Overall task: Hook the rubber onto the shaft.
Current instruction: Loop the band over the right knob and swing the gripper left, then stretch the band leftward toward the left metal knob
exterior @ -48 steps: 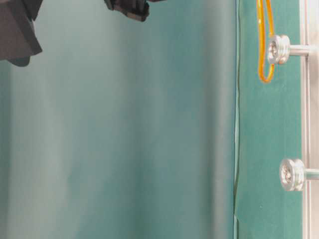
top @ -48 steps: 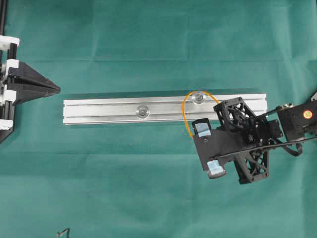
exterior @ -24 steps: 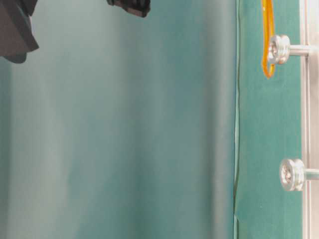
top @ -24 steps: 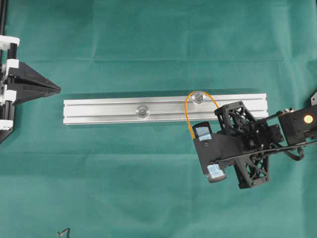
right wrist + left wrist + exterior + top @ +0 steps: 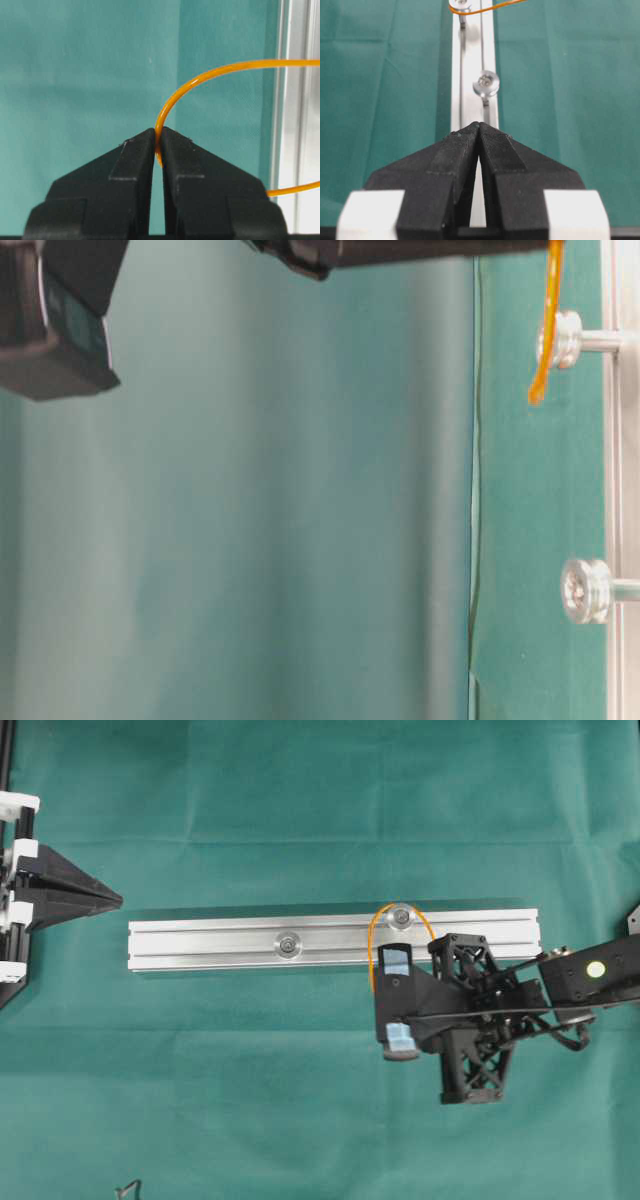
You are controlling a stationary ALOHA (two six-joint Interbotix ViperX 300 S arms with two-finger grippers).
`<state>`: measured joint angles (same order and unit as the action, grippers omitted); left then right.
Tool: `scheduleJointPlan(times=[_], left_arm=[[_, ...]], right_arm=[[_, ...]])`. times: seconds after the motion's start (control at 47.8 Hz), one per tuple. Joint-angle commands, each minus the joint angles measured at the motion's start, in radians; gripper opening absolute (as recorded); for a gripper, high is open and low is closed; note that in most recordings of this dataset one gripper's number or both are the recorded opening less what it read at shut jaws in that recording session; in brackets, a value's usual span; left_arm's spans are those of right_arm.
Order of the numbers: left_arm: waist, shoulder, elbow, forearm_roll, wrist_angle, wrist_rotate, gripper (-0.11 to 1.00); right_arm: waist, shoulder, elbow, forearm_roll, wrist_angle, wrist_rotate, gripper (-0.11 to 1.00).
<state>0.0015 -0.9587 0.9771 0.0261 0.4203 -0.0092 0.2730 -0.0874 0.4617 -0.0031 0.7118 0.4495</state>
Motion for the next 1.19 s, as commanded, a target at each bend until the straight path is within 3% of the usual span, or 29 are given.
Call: scheduleJointPlan(times=[0.0, 0.419, 0.712, 1.172], left_arm=[[0.002, 0.006, -0.032, 0.002, -0.005, 0.0, 0.0], [0.002, 0.006, -0.034, 0.002, -0.005, 0.0, 0.0], [0.002, 0.006, -0.034, 0.002, -0.005, 0.0, 0.0], [0.002, 0.006, -0.034, 0.002, -0.005, 0.002, 0.0]], right_arm=[[0.006, 0.003, -0.038, -0.003, -0.034, 0.034, 0.07], [0.002, 0.091, -0.109, -0.014, -0.084, 0.239, 0.07], [-0.026, 0.124, -0.15, -0.084, -0.098, 0.394, 0.07], [-0.078, 0.178, -0.213, -0.101, -0.1, 0.6, 0.07]])
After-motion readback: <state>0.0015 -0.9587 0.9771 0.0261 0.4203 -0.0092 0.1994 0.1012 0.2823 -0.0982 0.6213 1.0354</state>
